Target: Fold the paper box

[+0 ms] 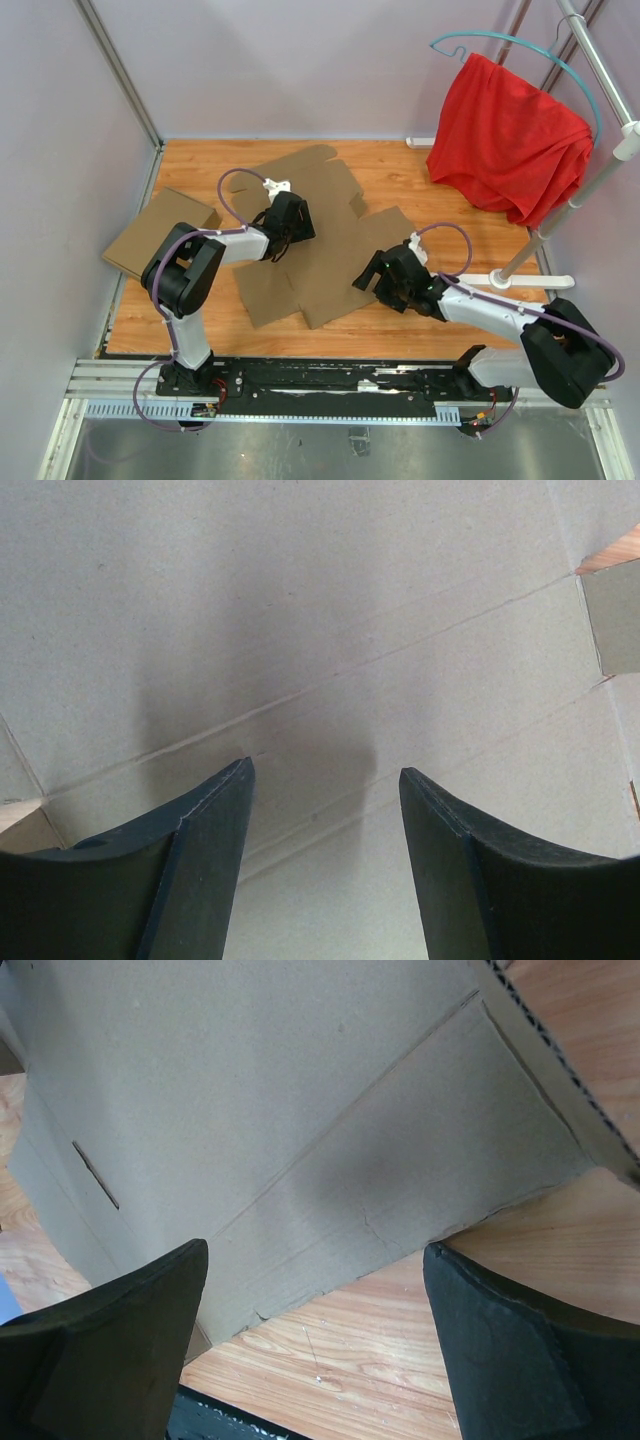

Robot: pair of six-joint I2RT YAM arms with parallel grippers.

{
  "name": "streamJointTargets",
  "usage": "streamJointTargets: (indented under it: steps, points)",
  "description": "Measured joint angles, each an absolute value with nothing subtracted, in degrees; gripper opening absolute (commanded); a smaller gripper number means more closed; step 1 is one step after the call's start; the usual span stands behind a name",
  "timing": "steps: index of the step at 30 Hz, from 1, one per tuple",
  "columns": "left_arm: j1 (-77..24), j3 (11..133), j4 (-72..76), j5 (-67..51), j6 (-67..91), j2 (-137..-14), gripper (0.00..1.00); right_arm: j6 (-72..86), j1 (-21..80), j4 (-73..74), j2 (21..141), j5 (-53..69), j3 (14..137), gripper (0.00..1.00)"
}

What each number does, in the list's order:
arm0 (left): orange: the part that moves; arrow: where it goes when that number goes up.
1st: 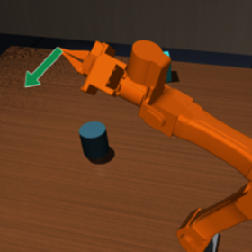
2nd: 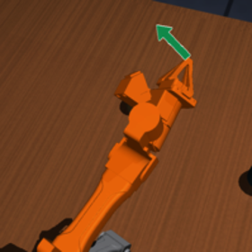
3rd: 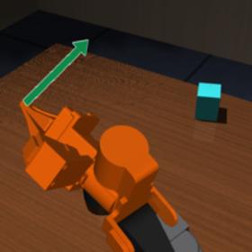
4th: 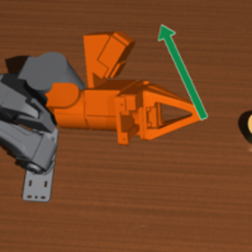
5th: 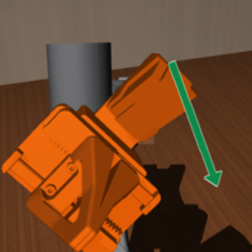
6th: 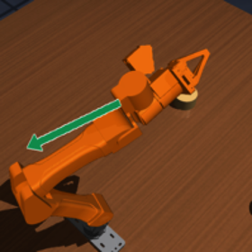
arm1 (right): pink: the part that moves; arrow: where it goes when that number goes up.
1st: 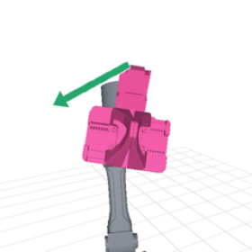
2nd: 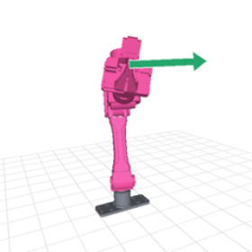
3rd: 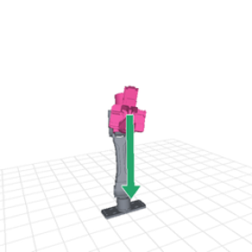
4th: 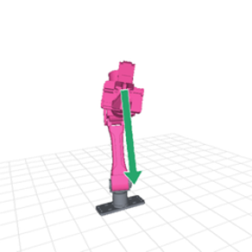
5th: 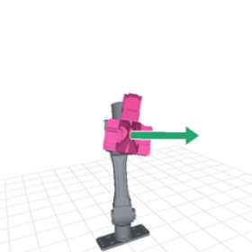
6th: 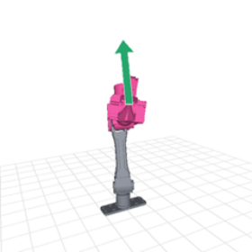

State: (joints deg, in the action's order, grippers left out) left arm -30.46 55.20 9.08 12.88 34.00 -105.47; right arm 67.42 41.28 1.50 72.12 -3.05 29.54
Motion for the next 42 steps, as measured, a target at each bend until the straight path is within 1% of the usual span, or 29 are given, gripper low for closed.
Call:
streamJointTargets:
  steps: [5,12,22,28,32,37,42]
  points:
    - [-30.4,54.4,10.4,13.0,34.0,-105.4,0.65,66.6,41.3,1.0,72.1,-3.0,29.5,0.89]
    - [-30.4,52.2,13.7,13.5,34.6,-104.9,0.65,63.9,41.3,4.2,76.0,-3.0,34.2,0.88]
    - [-30.8,50.0,15.3,14.7,35.3,-103.7,0.65,61.7,41.3,5.3,74.5,-3.6,37.1,0.89]
    - [-34.6,49.3,15.3,13.1,37.1,-103.1,0.65,61.2,41.3,-0.3,74.7,-3.0,41.6,0.89]
    - [-34.8,48.6,16.3,12.5,38.3,-103.0,0.65,61.0,41.2,-1.4,77.6,-2.3,43.0,0.88]
    - [-35.8,48.0,17.7,10.0,39.8,-103.0,0.65,60.6,41.2,-0.5,81.3,-0.5,43.8,0.88]
    - [-35.9,47.9,18.3,8.8,40.9,-103.1,0.65,58.0,41.3,2.7,80.0,-0.4,43.7,0.88]
